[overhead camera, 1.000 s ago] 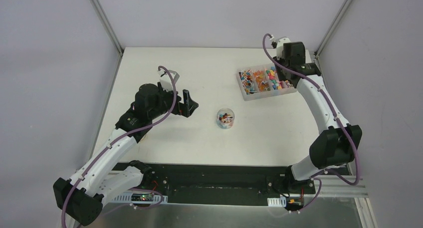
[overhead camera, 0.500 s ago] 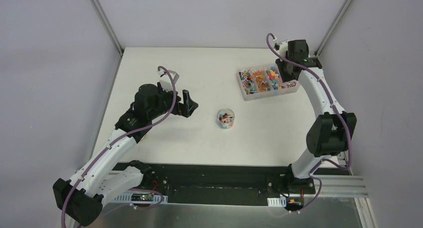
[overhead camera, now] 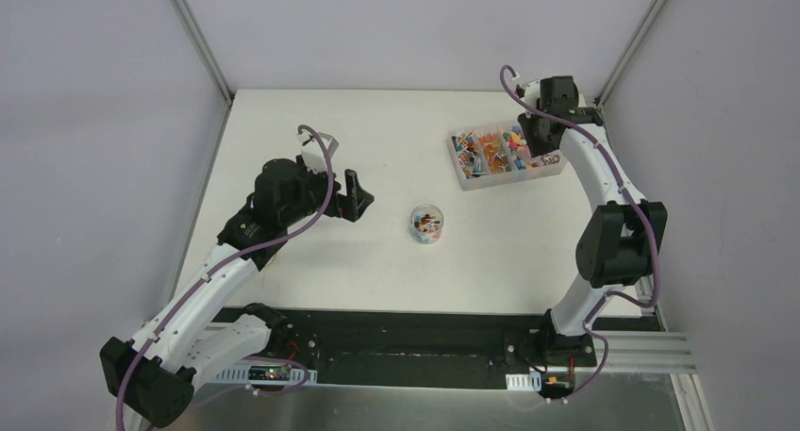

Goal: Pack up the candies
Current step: Scoop the fake candies from the storage box.

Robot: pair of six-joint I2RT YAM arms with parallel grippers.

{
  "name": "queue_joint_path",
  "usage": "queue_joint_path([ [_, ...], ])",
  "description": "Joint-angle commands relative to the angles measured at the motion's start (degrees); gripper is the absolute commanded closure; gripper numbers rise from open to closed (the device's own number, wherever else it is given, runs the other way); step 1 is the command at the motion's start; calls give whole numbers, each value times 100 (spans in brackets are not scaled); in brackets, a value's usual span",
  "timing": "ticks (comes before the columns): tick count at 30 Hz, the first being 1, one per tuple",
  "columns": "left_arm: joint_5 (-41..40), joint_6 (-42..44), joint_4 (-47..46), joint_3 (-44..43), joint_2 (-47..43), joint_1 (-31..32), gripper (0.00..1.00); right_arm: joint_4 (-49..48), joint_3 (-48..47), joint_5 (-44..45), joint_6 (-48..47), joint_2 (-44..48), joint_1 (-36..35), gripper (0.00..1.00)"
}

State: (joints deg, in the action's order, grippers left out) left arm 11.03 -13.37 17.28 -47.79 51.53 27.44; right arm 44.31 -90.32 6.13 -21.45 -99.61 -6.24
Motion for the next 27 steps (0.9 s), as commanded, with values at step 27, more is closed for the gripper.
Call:
queue_joint_path([
  [27, -118, 116, -93, -2, -78, 42, 1, -1749, 1295, -159, 86, 140, -18, 100],
])
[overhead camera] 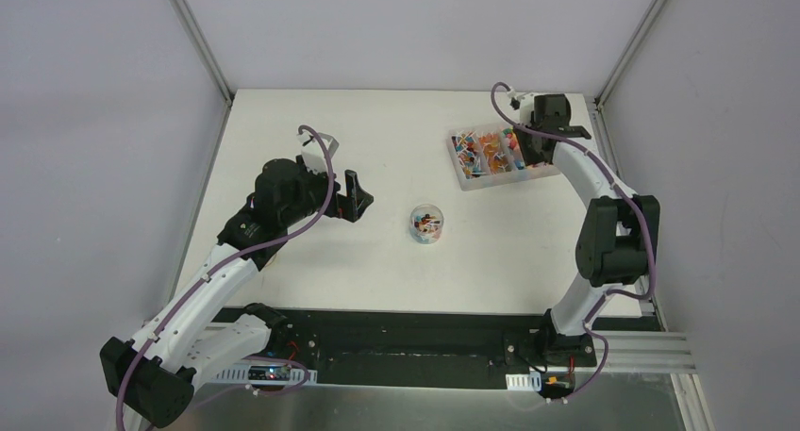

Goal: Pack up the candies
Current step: Scoop the fake candies from the storage box.

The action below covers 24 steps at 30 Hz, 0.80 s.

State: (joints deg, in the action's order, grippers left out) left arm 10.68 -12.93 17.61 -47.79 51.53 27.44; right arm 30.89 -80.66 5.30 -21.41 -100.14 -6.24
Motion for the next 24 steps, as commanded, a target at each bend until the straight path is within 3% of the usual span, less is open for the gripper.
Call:
queue_joint_path([
  [1, -78, 77, -126, -2, -81, 41, 1, -498, 418, -71, 96, 243, -15, 100],
  [24, -19, 51, -130, -2, -56, 42, 1, -2969, 2619, -290, 576, 1520, 56, 100],
])
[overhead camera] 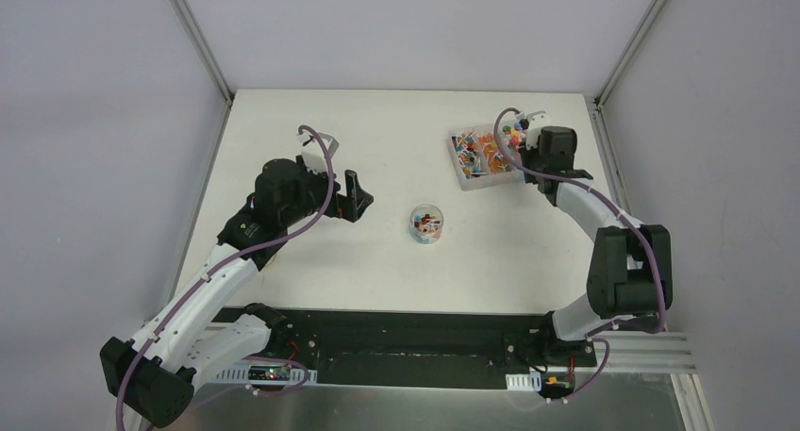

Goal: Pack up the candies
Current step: Scoop the fake candies from the storage box.

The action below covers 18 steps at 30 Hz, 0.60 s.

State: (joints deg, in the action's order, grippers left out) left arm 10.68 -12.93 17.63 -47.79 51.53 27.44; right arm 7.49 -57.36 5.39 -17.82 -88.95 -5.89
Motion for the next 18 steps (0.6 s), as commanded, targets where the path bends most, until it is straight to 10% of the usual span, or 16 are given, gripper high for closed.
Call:
queue_joint_path([
  [1, -27, 53, -133, -2, -59, 42, 1, -701, 367, -287, 240, 467, 33, 100],
  [18, -101, 58, -129, 13, -85, 42, 1, -2496, 1959, -921, 422, 1999, 265, 100],
])
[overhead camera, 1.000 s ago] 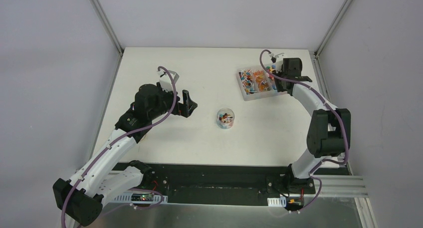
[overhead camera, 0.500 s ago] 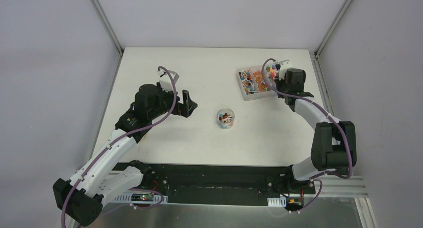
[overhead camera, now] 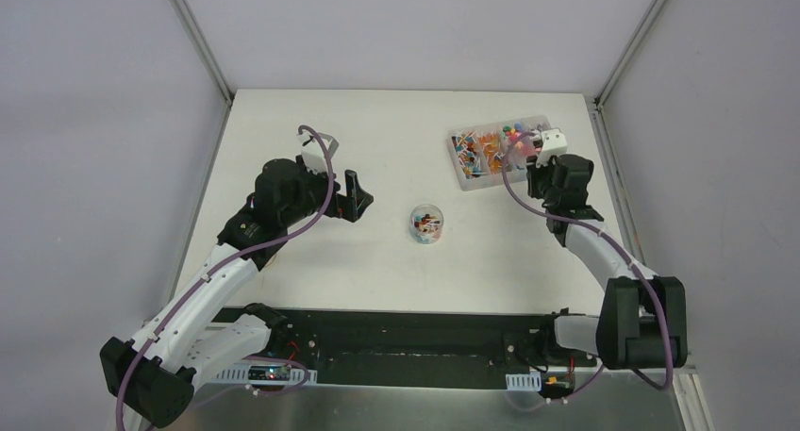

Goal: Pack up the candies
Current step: Scoop the fake candies from the storage box, then place the fake candies in the packing bottle.

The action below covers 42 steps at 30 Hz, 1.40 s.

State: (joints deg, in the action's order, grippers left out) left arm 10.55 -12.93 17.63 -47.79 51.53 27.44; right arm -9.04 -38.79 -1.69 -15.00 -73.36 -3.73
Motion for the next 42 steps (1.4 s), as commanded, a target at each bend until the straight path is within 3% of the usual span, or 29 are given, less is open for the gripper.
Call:
queue_joint_path([
  [1, -110, 62, -130, 15, -97, 42, 1, -849, 139, -213, 140, 510, 48, 100],
  [10, -212, 74, -128, 25, -125, 43, 1, -1085, 589, -186, 418, 1410, 61, 100],
  [22, -360, 75, -117, 33, -225, 51, 1, -709, 762, -887, 708, 2305, 48, 100],
  [35, -577, 72, -110, 33, -411, 51, 1, 139, 458, -1849, 324, 2826, 8, 100],
  [42, -627, 80, -112, 34, -429, 51, 1, 1087, 56, -2817, -609, 2949, -43, 100],
])
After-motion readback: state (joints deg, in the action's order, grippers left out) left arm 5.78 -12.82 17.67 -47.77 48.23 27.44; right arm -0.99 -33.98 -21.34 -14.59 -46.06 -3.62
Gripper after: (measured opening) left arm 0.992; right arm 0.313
